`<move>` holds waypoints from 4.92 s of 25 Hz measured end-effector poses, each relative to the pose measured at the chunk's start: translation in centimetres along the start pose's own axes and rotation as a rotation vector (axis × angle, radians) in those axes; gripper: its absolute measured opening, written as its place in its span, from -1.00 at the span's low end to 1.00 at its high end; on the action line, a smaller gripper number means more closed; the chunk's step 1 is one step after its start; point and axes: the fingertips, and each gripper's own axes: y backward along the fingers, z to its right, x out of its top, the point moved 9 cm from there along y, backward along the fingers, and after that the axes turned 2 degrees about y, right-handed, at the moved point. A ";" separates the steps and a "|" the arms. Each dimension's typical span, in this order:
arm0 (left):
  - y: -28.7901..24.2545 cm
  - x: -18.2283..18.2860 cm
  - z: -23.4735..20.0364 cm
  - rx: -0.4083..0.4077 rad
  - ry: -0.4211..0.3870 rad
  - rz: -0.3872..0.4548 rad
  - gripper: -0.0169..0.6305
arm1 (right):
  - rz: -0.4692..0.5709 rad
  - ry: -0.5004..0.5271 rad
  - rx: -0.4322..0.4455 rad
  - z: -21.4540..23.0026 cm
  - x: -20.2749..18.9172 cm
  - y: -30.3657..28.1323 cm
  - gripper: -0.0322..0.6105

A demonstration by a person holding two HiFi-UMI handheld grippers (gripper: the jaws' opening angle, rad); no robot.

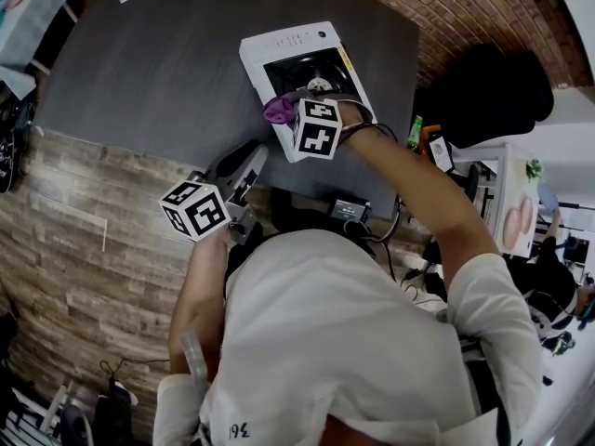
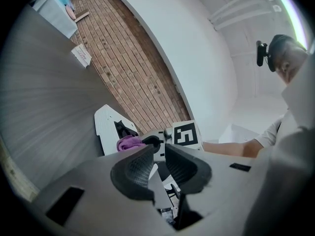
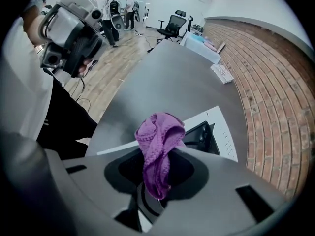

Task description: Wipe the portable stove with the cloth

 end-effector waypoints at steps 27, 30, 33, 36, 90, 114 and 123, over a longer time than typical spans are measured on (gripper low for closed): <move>0.4 -3.4 2.9 0.112 -0.013 0.021 -0.74 | 0.125 0.149 -0.077 -5.6 -0.3 1.5 -0.56; 0.5 -4.5 3.6 0.147 -0.009 0.045 -0.74 | 0.160 0.176 -0.104 -6.3 -0.6 1.6 -0.56; 0.7 -5.9 4.5 0.177 -0.005 0.058 -0.74 | 0.196 0.193 -0.119 -6.9 -0.8 1.7 -0.56; 0.9 -7.1 5.4 0.206 -0.003 0.063 -0.74 | 0.217 0.206 -0.118 -7.3 -0.9 1.8 -0.56; 10.0 8.1 -7.5 0.137 -0.117 -0.117 -0.74 | 0.275 -1.195 -0.537 7.8 10.1 -5.5 -0.56; 11.4 8.1 -8.2 0.120 -0.103 -0.147 -0.74 | 0.138 -1.514 -0.600 8.9 9.2 -8.7 -0.57; 10.4 7.2 -7.0 0.078 -0.107 -0.165 -0.74 | 0.083 -1.489 -0.625 5.9 8.5 -7.7 -0.57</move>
